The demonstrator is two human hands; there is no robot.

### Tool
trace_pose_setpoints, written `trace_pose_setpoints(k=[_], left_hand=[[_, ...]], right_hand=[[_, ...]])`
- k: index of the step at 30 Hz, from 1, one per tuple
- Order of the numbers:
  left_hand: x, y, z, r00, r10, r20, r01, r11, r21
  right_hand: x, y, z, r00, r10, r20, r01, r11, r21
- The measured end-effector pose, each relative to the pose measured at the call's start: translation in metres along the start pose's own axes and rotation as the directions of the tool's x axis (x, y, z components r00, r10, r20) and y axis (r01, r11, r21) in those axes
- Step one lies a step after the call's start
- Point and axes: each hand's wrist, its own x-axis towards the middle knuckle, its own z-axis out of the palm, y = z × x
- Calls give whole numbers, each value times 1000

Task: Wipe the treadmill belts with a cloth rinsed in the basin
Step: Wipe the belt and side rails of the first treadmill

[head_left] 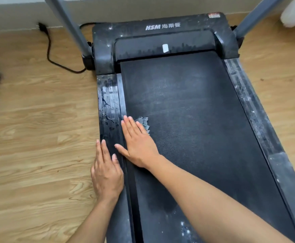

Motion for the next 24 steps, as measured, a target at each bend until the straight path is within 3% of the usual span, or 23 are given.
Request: trace_pose_setpoints(k=[2, 5, 8, 12, 15, 18, 20, 22, 24], left_hand=[[0, 2, -3, 1000, 0, 8, 0, 1000, -8], [0, 5, -2, 999, -25, 29, 26, 1000, -15], [-1, 5, -3, 998, -39, 40, 40, 999, -18], [0, 6, -2, 999, -30, 36, 31, 999, -24], [-1, 6, -1, 998, -60, 34, 61, 998, -33], [0, 5, -1, 997, -68, 41, 70, 996, -50], [0, 8, -2, 995, -82, 49, 85, 995, -47], [0, 8, -3, 996, -73, 53, 75, 996, -50], [2, 7, -4, 995, -77, 57, 80, 994, -68]], right_hand=[[-12, 27, -7, 999, -47, 14, 47, 999, -18], [-48, 85, -21, 999, 38, 24, -37, 999, -12], [-102, 173, -39, 975, 221, 19, -221, 975, -20], [-182, 269, -60, 854, 515, 65, -517, 856, 9], [-196, 270, -54, 807, 589, 43, -590, 807, 33], [-177, 239, -46, 645, 764, -27, -754, 641, 143], [-157, 214, -43, 588, 809, -19, -794, 582, 177], [-139, 182, -38, 647, 761, -37, -752, 646, 131], [-116, 139, -31, 764, 643, -53, -637, 765, 91]])
